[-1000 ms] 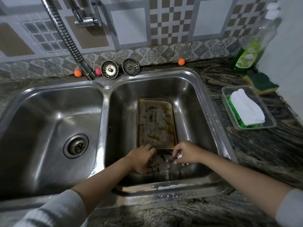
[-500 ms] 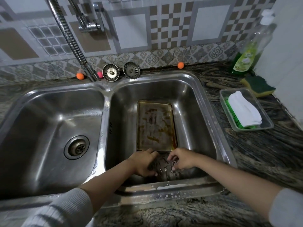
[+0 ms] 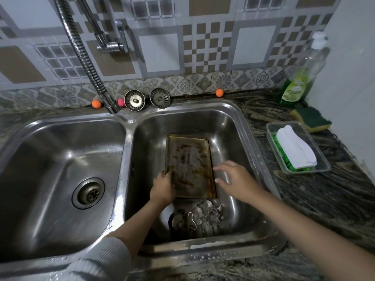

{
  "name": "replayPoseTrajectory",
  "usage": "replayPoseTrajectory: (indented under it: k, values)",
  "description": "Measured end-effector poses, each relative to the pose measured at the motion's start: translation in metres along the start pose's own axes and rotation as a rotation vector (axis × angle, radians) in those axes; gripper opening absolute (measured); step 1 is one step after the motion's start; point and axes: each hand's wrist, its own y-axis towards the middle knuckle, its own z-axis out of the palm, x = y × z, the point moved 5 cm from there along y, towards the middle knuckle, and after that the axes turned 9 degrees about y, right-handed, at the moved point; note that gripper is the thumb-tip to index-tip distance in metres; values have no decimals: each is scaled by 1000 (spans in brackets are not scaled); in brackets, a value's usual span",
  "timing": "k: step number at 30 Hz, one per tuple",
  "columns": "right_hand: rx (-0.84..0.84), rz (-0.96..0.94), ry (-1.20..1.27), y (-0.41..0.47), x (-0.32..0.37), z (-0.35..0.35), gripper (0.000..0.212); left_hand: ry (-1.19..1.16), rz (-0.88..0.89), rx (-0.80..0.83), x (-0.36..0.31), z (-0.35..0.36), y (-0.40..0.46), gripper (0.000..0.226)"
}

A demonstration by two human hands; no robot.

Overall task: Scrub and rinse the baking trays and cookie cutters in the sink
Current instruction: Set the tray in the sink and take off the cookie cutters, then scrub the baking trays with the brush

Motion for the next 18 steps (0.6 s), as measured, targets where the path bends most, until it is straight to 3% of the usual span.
replayPoseTrajectory:
  k: [5,10,14,18]
  values:
    - [-362,-117,-130,-10,7,-69,31,-154,-98,-55,5,-3,9,40]
    - [-585,-96,-314,-16,-12,-115,28,-231,-139,-89,2,-14,10,45]
    - [-654,82,-472,-13,-40,-135,31,-304,-92,-119,-2,-26,12,56]
    - [-606,214,-487,-8,-65,-141,40,-464,9,-70,-11,-34,11,69]
